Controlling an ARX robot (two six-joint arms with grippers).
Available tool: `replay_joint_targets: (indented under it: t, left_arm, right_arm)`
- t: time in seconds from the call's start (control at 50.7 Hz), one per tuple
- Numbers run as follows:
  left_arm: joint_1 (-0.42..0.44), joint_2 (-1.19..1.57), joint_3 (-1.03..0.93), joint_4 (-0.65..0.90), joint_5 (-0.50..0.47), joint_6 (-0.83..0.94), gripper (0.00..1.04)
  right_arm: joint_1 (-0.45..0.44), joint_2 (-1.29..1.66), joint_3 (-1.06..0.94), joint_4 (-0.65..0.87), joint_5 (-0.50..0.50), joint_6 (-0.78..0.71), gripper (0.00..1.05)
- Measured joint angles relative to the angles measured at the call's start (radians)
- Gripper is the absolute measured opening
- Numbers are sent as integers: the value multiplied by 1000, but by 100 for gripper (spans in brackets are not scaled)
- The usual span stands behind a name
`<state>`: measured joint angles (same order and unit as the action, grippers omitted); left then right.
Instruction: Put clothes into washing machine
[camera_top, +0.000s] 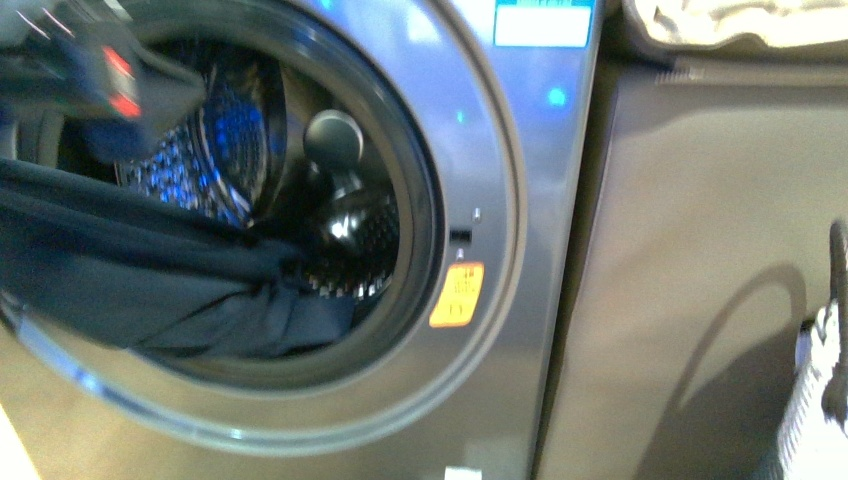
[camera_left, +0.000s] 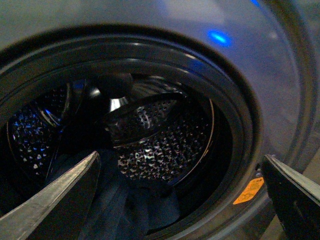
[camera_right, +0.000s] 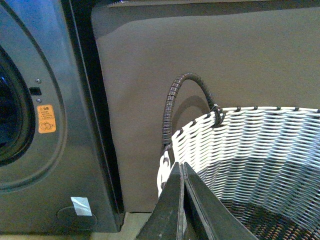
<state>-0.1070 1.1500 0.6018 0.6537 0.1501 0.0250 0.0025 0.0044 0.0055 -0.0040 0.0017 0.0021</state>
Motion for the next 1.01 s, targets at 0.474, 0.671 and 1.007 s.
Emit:
replay_joint_targets:
  t: [0.474, 0.671, 1.007]
  left_arm:
    - [-55, -322, -63, -211, -10, 30, 98]
    - [-152, -521, -97, -492, -340, 6, 78]
    - [-71, -765, -345, -535, -320, -19, 21]
  right_arm:
    - [0, 0, 0, 0, 0, 0, 2]
    - [0, 0, 0, 0, 0, 0, 2]
    - [0, 0, 0, 0, 0, 0, 2]
